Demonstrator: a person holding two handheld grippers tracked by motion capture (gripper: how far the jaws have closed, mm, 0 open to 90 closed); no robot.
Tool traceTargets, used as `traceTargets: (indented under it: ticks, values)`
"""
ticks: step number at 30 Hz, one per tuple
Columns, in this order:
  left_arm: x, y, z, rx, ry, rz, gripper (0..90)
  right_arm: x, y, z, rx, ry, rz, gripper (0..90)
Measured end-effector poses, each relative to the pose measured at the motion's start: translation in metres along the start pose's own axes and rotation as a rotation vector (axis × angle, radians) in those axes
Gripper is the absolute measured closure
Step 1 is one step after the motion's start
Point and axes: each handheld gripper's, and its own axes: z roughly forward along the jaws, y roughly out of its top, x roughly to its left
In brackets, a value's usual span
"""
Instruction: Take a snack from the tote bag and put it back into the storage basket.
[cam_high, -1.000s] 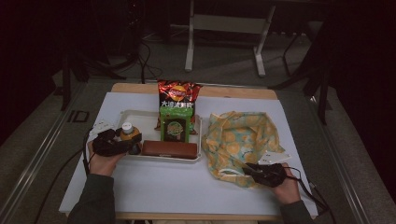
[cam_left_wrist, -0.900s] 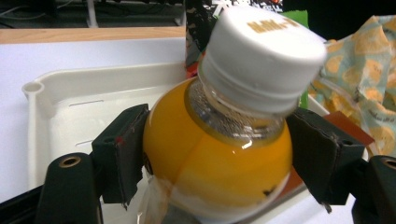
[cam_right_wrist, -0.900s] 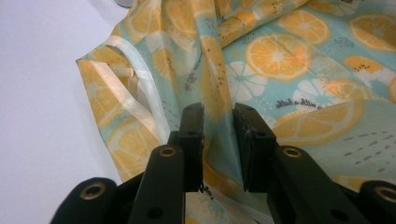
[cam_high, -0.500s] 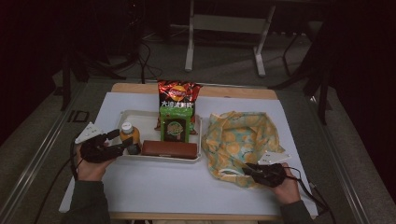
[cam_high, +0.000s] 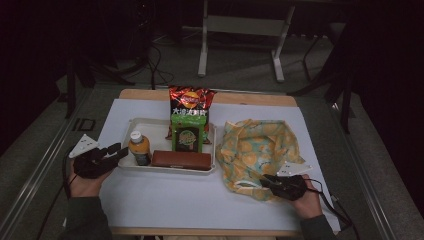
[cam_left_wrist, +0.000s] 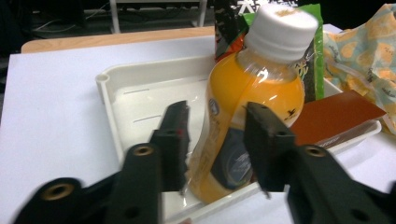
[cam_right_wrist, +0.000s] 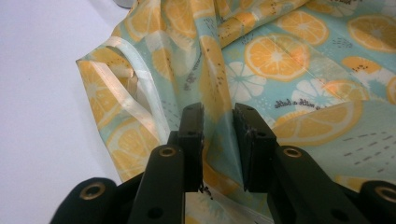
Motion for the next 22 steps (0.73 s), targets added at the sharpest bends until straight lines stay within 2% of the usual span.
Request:
traceTargets:
  ticks: [1,2,4,9,17,22]
  values:
    - [0.0,0.0,0.0,0.0,0.0,0.0,65.4,0.0,0.0,0.0,0.0,0.0,0.0,73.6]
    - [0.001,-0.001,0.0,0.014,0.023,0.004,69.6,0.0,0.0,0.0,-0.002,0.0,-0.001,73.6]
    - [0.001,-0.002,0.0,0.017,0.031,0.005,72.0,0.0,0.0,0.0,-0.001,-0.001,-0.001,73.6]
    - [0.002,-0.005,0.004,0.044,0.078,0.005,85.4,-0.001,0.0,-0.001,0.003,-0.005,-0.001,73.6]
    - [0.003,-0.014,0.013,0.095,0.13,-0.008,88.7,-0.002,-0.001,-0.002,-0.001,-0.012,-0.002,73.7]
    - [0.004,-0.019,0.018,0.123,0.135,-0.01,88.8,-0.003,-0.001,-0.003,-0.008,-0.017,-0.001,73.7]
